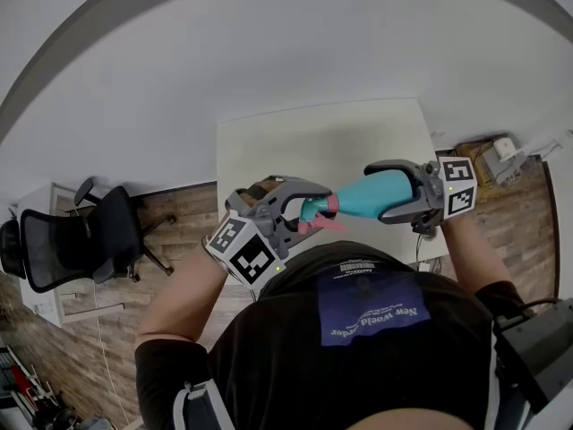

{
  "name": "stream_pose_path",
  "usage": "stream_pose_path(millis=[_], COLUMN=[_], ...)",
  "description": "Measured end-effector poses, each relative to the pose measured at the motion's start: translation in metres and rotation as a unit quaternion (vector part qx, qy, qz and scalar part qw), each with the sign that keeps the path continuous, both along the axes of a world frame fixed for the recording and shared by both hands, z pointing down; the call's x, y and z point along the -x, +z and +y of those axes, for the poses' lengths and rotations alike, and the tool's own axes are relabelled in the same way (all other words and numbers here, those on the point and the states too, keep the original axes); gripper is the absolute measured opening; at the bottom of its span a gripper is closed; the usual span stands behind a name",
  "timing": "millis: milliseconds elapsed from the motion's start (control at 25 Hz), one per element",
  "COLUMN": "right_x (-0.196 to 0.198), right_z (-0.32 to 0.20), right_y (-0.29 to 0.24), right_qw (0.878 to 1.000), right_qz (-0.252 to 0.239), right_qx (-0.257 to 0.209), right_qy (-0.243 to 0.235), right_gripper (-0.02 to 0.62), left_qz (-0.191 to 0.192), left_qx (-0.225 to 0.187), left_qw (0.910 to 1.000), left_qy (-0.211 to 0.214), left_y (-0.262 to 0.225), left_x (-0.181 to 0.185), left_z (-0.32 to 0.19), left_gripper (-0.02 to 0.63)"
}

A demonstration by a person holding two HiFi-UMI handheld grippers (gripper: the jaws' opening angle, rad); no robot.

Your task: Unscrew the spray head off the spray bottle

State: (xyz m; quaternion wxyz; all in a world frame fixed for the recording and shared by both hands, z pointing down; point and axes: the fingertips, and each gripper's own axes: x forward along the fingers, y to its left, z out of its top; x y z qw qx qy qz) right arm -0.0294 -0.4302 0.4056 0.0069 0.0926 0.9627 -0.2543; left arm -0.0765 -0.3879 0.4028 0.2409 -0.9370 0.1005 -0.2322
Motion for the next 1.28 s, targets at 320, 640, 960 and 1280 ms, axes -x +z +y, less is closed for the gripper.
stream_pose_path(millis=[320, 640, 960, 1280], right_x=[0.003, 0.004, 0.004, -0.002], right_z=[0.003, 0.009, 0.009, -0.001], right_y=[-0.011, -0.015, -0.013, -0.013], right_qw=[0.999, 0.996, 0.995, 0.997], right_qz=[-0.003, 0.001, 0.008, -0.019], right_qx=[-0.049, -0.088, -0.1, -0.06], right_qy=[0.008, 0.013, 0.024, 0.039], right_gripper=[0.439, 0.439, 0.439, 0.439], left_qz=[0.119, 0.187, 0.225, 0.218], left_qx=[0.263, 0.467, 0.587, 0.513], left_qw=[0.957, 0.8632, 0.7748, 0.8277], left_qy=[-0.027, -0.042, -0.069, -0.064], left_y=[-0.016, -0.014, -0.007, -0.017], left_x=[0.007, 0.01, 0.011, 0.012], left_z=[-0.008, -0.009, -0.014, -0.02], left_gripper=[0.137, 0.137, 0.137, 0.141])
